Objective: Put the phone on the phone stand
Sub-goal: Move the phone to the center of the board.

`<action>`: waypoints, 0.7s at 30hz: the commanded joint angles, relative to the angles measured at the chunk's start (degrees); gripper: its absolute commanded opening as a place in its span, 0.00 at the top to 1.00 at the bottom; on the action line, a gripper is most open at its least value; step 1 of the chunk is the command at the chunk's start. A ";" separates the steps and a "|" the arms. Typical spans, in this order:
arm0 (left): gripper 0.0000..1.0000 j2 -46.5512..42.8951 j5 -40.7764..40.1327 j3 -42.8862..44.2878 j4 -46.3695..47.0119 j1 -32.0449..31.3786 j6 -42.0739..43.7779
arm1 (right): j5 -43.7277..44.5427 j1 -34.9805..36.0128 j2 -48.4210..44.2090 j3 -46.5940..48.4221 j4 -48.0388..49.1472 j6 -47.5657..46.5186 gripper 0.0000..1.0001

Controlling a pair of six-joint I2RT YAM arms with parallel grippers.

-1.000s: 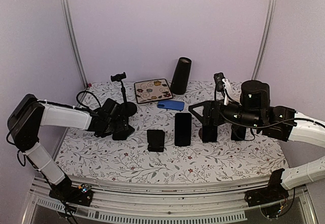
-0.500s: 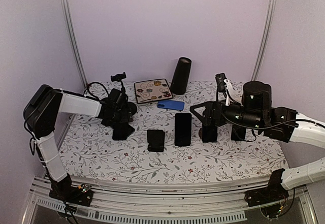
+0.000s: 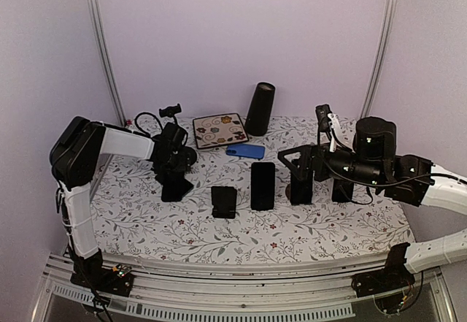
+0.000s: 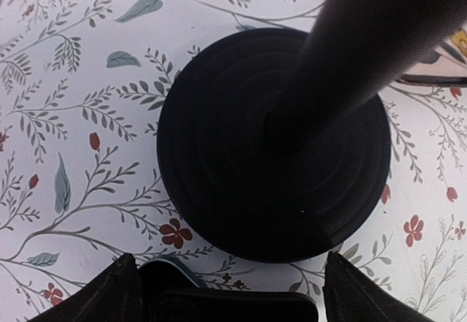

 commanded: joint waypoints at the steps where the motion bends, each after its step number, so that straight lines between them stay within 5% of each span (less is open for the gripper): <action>1: 0.14 1.60 0.47 -1.35 -5.72 0.04 0.00 | 0.54 -0.15 -0.88 -0.81 0.02 0.65 0.01; 9: 0.04 -5.85 -2.13 -7.10 -7.26 -3.46 -4.98 | -0.38 -0.16 0.25 -1.15 1.43 0.59 0.01; 21: 0.03 -9.81 -3.28 -11.72 -8.35 -6.59 -13.37 | -0.59 -0.13 -0.35 -1.72 1.17 0.49 0.01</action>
